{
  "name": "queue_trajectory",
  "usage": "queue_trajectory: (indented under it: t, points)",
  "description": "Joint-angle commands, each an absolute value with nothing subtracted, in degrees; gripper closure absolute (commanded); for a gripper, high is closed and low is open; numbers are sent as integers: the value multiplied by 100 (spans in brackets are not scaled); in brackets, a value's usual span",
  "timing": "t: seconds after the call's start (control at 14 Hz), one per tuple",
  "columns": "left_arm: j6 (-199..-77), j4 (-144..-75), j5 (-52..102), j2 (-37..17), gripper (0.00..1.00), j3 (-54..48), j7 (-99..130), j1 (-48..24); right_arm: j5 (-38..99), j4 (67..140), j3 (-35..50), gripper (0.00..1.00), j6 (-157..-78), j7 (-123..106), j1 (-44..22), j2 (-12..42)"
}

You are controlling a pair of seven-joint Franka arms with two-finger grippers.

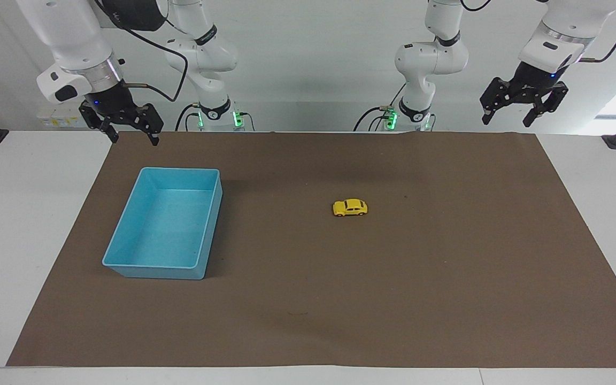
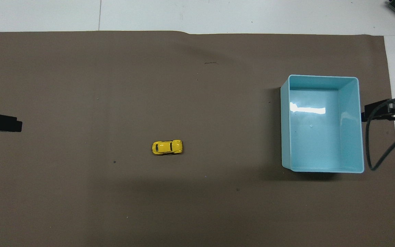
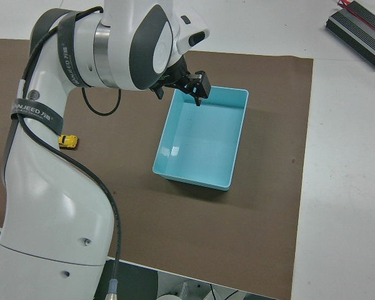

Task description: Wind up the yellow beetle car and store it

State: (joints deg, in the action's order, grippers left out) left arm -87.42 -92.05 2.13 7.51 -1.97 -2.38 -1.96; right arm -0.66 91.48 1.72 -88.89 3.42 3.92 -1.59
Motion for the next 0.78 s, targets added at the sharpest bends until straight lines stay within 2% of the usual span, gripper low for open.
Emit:
queue_trajectory:
  t: [0.0,0.71]
  points:
    - [-8824,-9360,281,835,0,-255,-334,-79,0,9193,237,0,-8824,308,440,-237]
    - [-8710,-9404,281,870,0,-237,-272,-70,-9,9193,246,0,-8815,308,431,-246]
